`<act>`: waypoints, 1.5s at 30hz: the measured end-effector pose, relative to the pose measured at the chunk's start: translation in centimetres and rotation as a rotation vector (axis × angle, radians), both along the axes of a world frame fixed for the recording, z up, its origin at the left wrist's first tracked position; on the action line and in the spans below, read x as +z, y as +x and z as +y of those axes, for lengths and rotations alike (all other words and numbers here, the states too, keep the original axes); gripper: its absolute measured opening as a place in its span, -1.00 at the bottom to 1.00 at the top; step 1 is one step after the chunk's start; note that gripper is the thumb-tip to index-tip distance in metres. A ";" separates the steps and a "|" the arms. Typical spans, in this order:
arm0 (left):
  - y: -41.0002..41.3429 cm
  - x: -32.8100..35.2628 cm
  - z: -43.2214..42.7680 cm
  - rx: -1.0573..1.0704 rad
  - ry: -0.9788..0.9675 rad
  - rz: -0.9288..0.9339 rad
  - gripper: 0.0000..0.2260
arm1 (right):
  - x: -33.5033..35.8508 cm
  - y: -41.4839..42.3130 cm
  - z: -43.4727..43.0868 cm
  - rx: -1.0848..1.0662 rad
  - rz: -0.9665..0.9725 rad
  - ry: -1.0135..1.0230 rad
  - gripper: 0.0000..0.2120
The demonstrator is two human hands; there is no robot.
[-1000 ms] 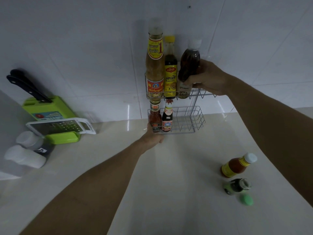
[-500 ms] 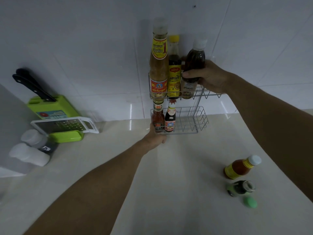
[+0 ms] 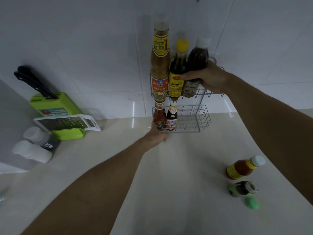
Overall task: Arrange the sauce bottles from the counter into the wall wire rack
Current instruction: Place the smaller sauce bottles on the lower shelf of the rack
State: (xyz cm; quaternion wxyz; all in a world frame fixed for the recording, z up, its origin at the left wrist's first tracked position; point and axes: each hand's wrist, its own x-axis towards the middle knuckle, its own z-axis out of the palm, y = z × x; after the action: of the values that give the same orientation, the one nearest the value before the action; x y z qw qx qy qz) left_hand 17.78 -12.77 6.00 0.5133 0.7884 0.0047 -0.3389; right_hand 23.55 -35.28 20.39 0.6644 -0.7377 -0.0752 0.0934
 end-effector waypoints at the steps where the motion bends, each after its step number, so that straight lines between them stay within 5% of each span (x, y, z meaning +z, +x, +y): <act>1: 0.0 0.0 0.0 0.003 0.001 -0.003 -0.15 | 0.0 0.0 0.0 0.001 0.000 -0.002 -0.61; 19: 0.6 -1.3 0.4 -0.038 0.030 0.000 -0.14 | 0.9 -1.2 -0.7 0.078 -0.017 -0.229 -0.36; 24: 0.9 -1.7 0.7 -0.067 0.080 -0.020 -0.14 | 1.5 -2.3 -0.3 0.082 -0.060 -0.324 -0.45; 31: -0.5 -2.5 -0.2 0.112 0.141 -0.163 -0.54 | 0.8 -6.3 -3.5 -0.234 -0.027 -0.636 -0.07; 34: -1.8 -3.0 -1.7 0.086 0.230 -0.205 -0.90 | 0.2 -9.2 -4.7 -0.426 -0.101 -0.698 -0.13; 36: -2.9 -3.5 -3.5 -0.087 0.256 -0.169 -0.96 | -0.2 -11.5 -5.8 -0.557 -0.140 -0.724 -0.24; 40: -6.2 -3.2 -8.9 -0.347 0.195 -0.125 -0.68 | -0.6 -16.8 -8.4 -0.468 0.090 -0.905 -0.51; 45: -9.8 -3.0 -15.3 -0.645 0.044 -0.061 -0.25 | -3.3 -22.7 -9.7 -0.156 0.471 -1.213 -0.38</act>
State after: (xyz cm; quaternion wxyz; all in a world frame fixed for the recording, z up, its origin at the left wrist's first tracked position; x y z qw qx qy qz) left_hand 7.93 -28.07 3.05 0.3623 0.7699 -0.2534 -0.4601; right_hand 0.83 -45.01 17.11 0.1338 -0.9447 0.1918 0.2298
